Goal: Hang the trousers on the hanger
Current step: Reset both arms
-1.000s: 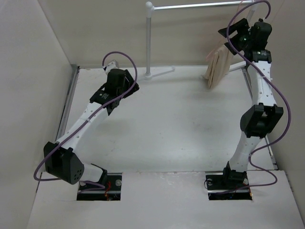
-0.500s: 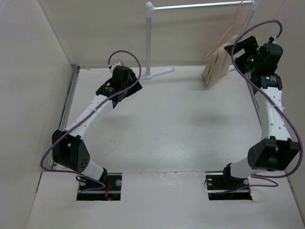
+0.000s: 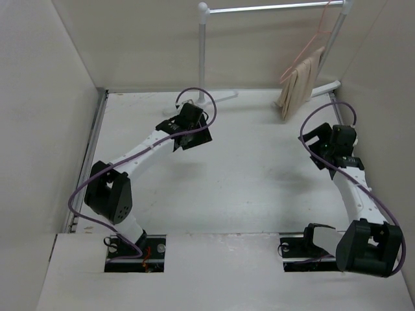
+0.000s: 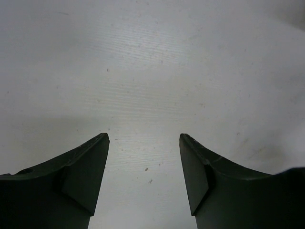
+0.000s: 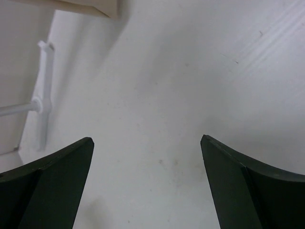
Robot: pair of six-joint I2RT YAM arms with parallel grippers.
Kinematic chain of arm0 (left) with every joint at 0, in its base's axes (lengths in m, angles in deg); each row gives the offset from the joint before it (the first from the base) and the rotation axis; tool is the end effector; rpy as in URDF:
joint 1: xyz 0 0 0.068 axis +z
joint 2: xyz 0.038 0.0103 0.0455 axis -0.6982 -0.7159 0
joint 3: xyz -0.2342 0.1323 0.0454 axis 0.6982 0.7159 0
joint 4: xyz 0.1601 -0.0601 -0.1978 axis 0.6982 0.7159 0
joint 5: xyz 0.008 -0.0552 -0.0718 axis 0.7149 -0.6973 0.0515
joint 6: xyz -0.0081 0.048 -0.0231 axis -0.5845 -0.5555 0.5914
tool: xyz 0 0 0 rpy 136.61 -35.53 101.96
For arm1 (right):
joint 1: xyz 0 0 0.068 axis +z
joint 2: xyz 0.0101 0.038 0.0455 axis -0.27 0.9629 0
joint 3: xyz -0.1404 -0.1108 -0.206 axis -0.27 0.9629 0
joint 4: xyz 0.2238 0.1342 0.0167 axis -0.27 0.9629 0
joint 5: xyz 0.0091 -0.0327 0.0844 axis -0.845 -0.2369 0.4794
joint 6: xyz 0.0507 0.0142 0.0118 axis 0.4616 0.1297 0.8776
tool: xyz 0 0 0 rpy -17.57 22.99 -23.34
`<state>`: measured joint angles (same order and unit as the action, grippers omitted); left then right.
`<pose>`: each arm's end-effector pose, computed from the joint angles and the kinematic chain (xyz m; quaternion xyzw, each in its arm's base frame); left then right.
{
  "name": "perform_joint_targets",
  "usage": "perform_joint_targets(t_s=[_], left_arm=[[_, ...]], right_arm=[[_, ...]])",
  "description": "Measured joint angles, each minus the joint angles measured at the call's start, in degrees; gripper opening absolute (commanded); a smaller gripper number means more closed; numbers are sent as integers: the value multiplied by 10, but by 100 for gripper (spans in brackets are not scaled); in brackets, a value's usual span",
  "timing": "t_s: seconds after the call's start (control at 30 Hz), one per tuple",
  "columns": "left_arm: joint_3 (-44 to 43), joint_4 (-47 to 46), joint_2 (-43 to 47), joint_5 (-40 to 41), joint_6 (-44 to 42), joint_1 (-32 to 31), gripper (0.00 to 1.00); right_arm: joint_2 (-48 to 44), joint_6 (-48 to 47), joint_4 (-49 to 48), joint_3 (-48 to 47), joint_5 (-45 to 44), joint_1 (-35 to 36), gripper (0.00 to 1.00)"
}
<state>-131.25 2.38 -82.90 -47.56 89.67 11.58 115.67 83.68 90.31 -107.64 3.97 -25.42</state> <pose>0.3111 -0.1953 0.2909 -0.0791 0.9058 -0.2056 0.3621 0.2418 -0.0392 0.2670 0.4202 0.7896 0.1764 0.4108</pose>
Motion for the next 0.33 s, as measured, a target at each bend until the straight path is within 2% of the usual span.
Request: perform_joint_targets(t_s=[0.33], left_arm=[[13,2,-34,-14,0,-44,56]], right_arm=[[-10,1,0,35,-14,1,100]])
